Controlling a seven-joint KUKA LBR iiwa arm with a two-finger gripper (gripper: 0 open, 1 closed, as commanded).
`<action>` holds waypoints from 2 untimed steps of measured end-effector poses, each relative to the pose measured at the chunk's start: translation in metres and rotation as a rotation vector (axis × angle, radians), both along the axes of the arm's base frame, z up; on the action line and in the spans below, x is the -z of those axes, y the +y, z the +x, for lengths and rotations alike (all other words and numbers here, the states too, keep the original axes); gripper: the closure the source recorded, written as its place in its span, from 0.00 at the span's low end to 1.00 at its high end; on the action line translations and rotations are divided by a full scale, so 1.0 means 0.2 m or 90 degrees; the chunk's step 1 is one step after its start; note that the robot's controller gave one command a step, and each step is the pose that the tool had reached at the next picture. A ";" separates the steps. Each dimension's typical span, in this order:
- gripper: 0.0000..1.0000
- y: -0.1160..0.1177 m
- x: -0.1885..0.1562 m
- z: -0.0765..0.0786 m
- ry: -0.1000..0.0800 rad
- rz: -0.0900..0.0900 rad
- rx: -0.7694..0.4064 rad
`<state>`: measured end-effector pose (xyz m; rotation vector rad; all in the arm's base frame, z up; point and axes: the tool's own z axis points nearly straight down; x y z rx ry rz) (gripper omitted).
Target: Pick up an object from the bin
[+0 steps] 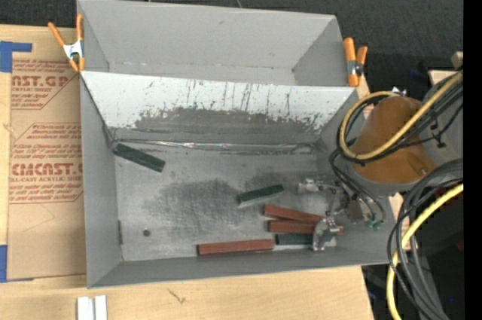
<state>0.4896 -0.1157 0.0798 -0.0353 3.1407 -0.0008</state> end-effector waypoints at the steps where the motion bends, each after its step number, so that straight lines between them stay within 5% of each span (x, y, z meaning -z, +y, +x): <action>1: 0.00 0.18 -0.10 -0.04 0.000 0.002 -0.009; 2: 0.00 0.20 0.00 -0.03 -0.006 0.000 -0.059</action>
Offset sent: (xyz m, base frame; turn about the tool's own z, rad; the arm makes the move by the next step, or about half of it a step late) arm -0.0073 0.0440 -0.0098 -0.1277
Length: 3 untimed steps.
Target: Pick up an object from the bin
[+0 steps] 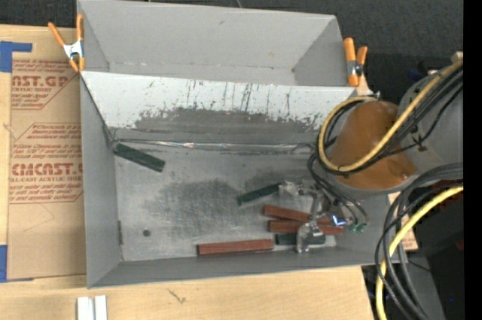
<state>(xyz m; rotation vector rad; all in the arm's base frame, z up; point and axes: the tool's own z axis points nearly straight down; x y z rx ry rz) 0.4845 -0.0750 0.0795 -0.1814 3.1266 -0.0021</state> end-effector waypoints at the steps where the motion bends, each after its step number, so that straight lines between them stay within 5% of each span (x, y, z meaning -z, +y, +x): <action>1: 1.00 -0.25 0.04 0.02 0.015 0.011 0.147; 3: 1.00 -0.26 -0.02 0.01 0.014 0.007 0.147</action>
Offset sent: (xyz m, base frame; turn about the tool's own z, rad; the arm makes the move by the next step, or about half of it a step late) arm 0.0000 0.0000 0.0000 0.0000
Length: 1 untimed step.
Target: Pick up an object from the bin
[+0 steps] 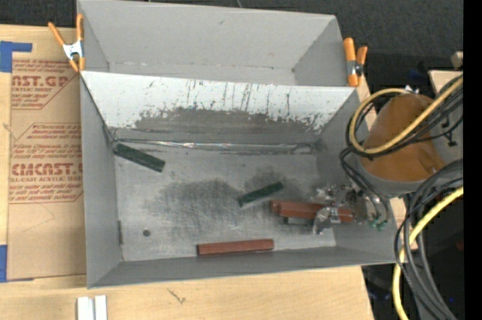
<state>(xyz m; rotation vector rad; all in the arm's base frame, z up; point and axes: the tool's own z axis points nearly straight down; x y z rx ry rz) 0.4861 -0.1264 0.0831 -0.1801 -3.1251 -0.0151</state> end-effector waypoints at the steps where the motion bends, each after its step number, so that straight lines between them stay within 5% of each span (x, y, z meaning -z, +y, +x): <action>1: 1.00 -0.01 -0.13 0.01 -0.007 -0.006 0.001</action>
Offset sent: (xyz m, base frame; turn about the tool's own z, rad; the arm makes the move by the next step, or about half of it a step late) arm 0.0000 0.0000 0.0547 0.0000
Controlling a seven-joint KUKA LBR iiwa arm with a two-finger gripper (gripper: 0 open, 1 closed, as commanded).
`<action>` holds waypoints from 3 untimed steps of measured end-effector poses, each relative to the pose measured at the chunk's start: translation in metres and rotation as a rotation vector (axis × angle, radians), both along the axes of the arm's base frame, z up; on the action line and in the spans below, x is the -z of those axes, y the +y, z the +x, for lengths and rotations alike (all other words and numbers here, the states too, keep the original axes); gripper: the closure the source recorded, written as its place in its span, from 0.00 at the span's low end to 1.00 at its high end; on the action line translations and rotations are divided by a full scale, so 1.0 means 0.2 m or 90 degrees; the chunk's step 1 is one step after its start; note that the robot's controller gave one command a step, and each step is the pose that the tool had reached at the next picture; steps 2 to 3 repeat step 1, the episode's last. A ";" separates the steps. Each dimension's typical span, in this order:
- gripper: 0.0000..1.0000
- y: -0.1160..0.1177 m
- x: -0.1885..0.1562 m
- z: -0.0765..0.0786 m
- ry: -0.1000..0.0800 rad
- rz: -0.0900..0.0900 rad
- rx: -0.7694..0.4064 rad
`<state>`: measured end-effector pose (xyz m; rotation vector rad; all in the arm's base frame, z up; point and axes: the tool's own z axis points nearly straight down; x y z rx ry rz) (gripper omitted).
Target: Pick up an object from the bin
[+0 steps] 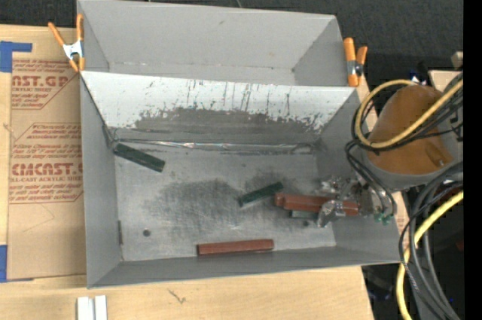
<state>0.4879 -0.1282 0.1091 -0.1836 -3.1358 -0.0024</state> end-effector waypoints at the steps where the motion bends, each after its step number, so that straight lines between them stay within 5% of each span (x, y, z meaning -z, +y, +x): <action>1: 1.00 0.00 -0.06 0.00 -0.001 0.000 -0.001; 3: 1.00 0.00 -0.06 0.00 -0.001 0.000 -0.001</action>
Offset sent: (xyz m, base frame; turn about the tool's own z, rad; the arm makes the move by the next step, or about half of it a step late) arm 0.0000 0.0000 0.0627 0.0000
